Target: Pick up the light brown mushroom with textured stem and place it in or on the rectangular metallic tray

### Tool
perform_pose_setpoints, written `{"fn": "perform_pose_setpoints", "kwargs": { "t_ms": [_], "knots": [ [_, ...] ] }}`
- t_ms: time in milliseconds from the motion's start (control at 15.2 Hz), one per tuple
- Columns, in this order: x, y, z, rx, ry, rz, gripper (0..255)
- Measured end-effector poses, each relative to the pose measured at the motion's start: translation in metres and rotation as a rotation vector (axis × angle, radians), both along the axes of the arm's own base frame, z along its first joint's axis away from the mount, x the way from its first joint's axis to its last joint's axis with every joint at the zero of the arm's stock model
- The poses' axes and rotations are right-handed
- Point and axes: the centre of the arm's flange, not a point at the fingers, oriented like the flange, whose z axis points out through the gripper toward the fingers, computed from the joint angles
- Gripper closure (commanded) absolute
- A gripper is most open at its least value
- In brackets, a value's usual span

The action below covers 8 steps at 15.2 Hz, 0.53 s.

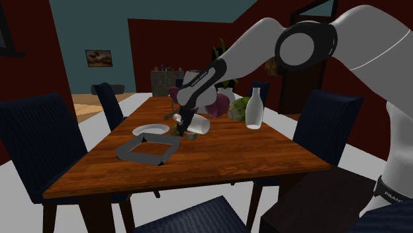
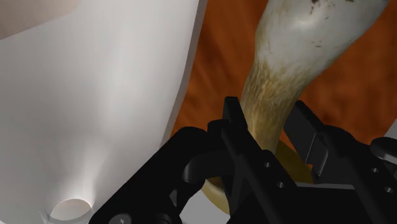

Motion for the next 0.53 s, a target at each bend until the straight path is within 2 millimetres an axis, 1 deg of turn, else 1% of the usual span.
{"fn": "perform_pose_setpoints", "kwargs": {
  "t_ms": [132,264,528],
  "knots": [
    [-0.001,-0.001,0.003,-0.002,0.006,0.000,255],
    [-0.001,-0.001,0.010,-0.003,0.008,-0.001,255],
    [0.000,-0.003,0.031,-0.003,0.009,-0.001,255]
  ]
}}
